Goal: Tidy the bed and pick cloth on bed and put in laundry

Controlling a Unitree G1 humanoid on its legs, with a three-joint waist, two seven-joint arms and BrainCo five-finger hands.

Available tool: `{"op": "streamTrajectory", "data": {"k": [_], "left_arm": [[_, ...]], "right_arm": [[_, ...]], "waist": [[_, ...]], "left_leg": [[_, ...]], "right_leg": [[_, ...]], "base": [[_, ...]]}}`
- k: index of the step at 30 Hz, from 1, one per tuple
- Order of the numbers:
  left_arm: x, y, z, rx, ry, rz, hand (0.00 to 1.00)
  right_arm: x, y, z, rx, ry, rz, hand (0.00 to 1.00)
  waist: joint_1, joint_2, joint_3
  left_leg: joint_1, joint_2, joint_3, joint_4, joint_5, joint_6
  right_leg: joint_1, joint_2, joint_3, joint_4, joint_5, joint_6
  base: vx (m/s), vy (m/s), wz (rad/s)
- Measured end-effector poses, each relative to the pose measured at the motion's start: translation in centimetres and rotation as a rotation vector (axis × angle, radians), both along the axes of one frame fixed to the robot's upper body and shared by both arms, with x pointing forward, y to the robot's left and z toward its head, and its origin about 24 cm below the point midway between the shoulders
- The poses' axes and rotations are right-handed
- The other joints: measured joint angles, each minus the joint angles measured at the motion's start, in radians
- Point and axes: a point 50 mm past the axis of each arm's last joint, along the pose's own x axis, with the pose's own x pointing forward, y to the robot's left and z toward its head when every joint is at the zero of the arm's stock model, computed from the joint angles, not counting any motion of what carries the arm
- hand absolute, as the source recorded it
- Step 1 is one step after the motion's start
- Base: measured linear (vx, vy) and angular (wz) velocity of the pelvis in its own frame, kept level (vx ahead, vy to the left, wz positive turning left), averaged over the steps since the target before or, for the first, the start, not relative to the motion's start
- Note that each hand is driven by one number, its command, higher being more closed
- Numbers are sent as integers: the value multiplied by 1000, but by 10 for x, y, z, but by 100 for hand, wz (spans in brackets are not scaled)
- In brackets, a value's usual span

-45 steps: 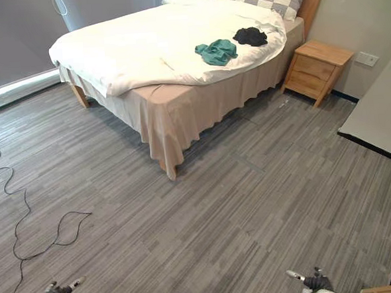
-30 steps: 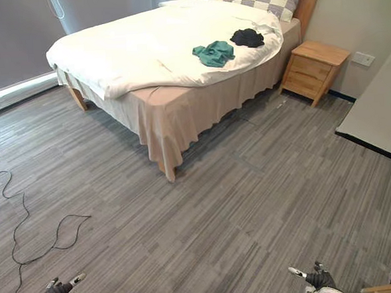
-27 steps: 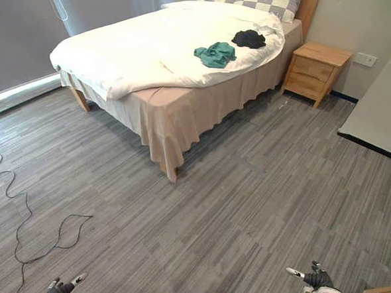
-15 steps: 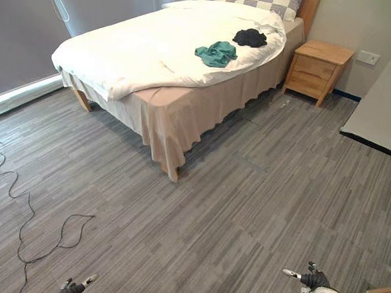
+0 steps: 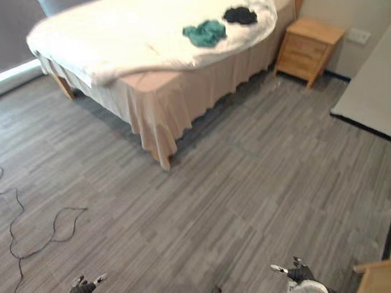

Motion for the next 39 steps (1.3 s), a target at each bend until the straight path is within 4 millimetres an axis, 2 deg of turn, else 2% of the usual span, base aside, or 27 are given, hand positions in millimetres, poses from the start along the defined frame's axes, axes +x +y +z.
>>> {"op": "streamTrajectory", "data": {"k": [1, 3, 5, 6, 7, 8, 9, 10, 11, 13, 14, 16, 17, 19, 20, 22, 24, 27, 29, 30, 31, 32, 33, 34, 36, 38, 39], "left_arm": [[-3, 1, 0, 4, 2, 1, 0], [-12, 4, -1, 11, 8, 14, 0], [-17, 10, 0, 30, 17, 15, 0], [-16, 12, 2, 35, 14, 10, 0], [-12, 15, 4, 40, 5, 2, 0], [-10, 15, 4, 35, 1, -7, 0], [-9, 13, 3, 25, 3, -7, 0], [-9, 7, 1, 4, 10, -9, 0], [-8, 5, 0, 0, 4, -8, 0], [-7, -4, -1, -20, -14, -4, 0], [-11, -14, -5, -49, -12, 6, 0], [-22, -23, -11, -78, 11, 14, 0], [-30, -25, -13, -83, 11, 16, 0], [-31, -24, -12, -85, -4, 11, 0], [-30, -26, -12, -90, -16, 8, 0], [-30, -32, -12, -115, -39, 17, 0], [-29, -38, -13, -131, -50, 26, 0], [-35, -47, -17, -146, -34, 15, 0], [-44, -49, -19, -144, -10, 22, 0], [-47, -48, -19, -139, 1, 28, 0], [-55, -47, -22, -127, 46, 37, 0], [-55, -48, -23, -125, 61, 32, 0], [-49, -48, -22, -111, 61, -2, 0], [-45, -43, -20, -89, 53, -22, 0], [-40, -38, -18, -66, 48, -48, 0], [-33, -34, -14, -50, 22, -71, 0], [-22, -29, -9, -30, -6, -98, 0]], "right_arm": [[-9, 5, -4, 15, 24, -6, 0], [-23, 8, -9, 27, 60, -15, 0], [-35, 9, -12, 29, 91, -16, 0], [-35, 10, -12, 29, 91, -13, 0], [-34, 10, -12, 30, 88, -13, 0], [-34, 11, -12, 29, 83, -17, 0], [-34, 9, -11, 22, 80, -18, 0], [-29, 6, -8, 2, 56, -23, 0], [-30, 7, -8, 5, 51, -39, 0], [-34, 6, -9, 3, 67, -44, 0], [-35, 6, -9, 2, 78, -35, 0], [-38, 4, -9, -11, 90, -2, 0], [-38, 3, -9, -31, 106, 53, 0], [-41, 3, -9, -52, 124, 108, 0], [-41, 2, -9, -62, 126, 127, 0], [-36, -1, -6, -79, 100, 141, 0], [-26, -2, -3, -93, 64, 153, 0], [-13, -1, 0, -99, 32, 157, 0], [-13, -1, 1, -106, 38, 181, 0], [-13, -1, 0, -105, 43, 185, 0], [-13, 2, -2, -95, 62, 196, 0], [-8, 4, -2, -89, 58, 198, 0], [-9, 7, -3, -76, 73, 199, 0], [-6, 12, -6, -54, 80, 199, 0], [-2, 22, -8, -26, 74, 203, 0], [-2, 25, -8, -4, 60, 179, 0], [-3, 26, -9, 6, 58, 164, 0]], "waist": [[-6, -2, 10], [-6, 3, 17], [-12, 8, 16], [-15, 3, 20], [-18, -7, 26], [-18, -18, 36], [-18, -18, 45], [-17, 20, 71], [-25, 29, 67], [-24, 47, 49], [-23, 57, 37], [-36, 81, 24], [-35, 91, 24], [-34, 76, 32], [-26, 70, 34], [6, 65, 37], [17, 59, 40], [21, 60, 40], [28, 59, 25], [36, 53, 15], [54, 23, -7], [50, 16, -10], [35, 1, -13], [34, -7, -13], [33, -2, -9], [31, 18, 2], [29, 36, 4]], "left_leg": [[40, 4, -1, 11, -29, 1], [62, 24, -3, 33, -57, -15], [64, 72, -17, 50, -82, -49], [60, 83, -25, 50, -87, -57], [60, 107, -32, 50, -97, -75], [74, 133, -48, 53, -119, -118], [96, 151, -54, 52, -128, -132], [135, 197, -51, 38, -137, -132], [166, 216, -51, 13, -150, -106], [179, 226, -72, 41, -137, -52], [111, 258, -103, 189, -68, -55], [-20, 313, -140, 465, 52, -25], [-144, 335, -172, 735, 51, -41], [-242, 294, -165, 856, 7, -57], [-279, 268, -130, 845, -12, -52], [-338, 216, 22, 672, -23, -44], [-379, 163, 131, 481, -13, -45], [-386, 85, 300, 156, 101, -16], [-368, 50, 392, 39, 120, 40], [-366, 45, 408, 41, 122, 104], [-359, 24, 431, 68, 175, 244], [-351, 12, 424, 77, 163, 249], [-327, -21, 378, 53, 140, 239], [-298, -30, 353, 52, 124, 225], [-223, -32, 306, 37, 108, 202], [-142, -20, 242, -4, 97, 176], [-98, -16, 175, -48, 86, 132]], "right_leg": [[-24, -40, -37, 117, -26, -9], [-37, -52, -42, 123, -45, -2], [-47, -51, -54, -108, -9, -11], [-49, -52, -55, -196, 24, -17], [-47, -53, -48, -360, 103, -25], [-30, -56, -44, -494, 243, -17], [-20, -39, -58, -476, 271, -34], [-36, -8, -77, -363, 220, -59], [-87, -5, -91, -220, 125, -104], [-115, 3, -109, -121, 32, -145], [-99, 18, -115, -116, -1, -164], [-22, 57, -129, -185, -25, -181], [81, 97, -135, -279, -28, -189], [203, 107, -147, -374, -24, -193], [255, 108, -155, -413, -18, -191], [347, 108, -170, -481, -17, -193], [409, 108, -184, -520, -25, -183], [502, 121, -217, -569, -61, -138], [540, 122, -237, -537, -140, -109], [537, 113, -245, -508, -171, -104], [503, 65, -262, -351, -237, -63], [466, 28, -267, -237, -242, -52], [362, -59, -269, 29, -207, -5], [307, -104, -279, 128, -214, -15], [283, -121, -277, 111, -231, 3], [271, -108, -265, 13, -231, 8], [213, -96, -221, -119, -203, 40]], "base": [[16, -28, -10], [71, -86, -8], [146, -208, 10], [257, -281, 23], [357, -388, 25], [425, -441, 14], [423, -427, 6], [419, -399, 3], [338, -308, 11], [378, -282, 2], [444, -328, -5], [537, -339, 9], [564, -257, 25], [457, -161, 32], [404, -140, 21], [389, -117, 5], [458, -84, 14], [431, -32, 21], [435, 48, 14], [544, 67, -20], [474, 49, -9], [601, 95, 30], [652, 193, 70], [526, 183, 68], [453, 151, 65], [364, 39, 87], [402, -91, 138]]}}
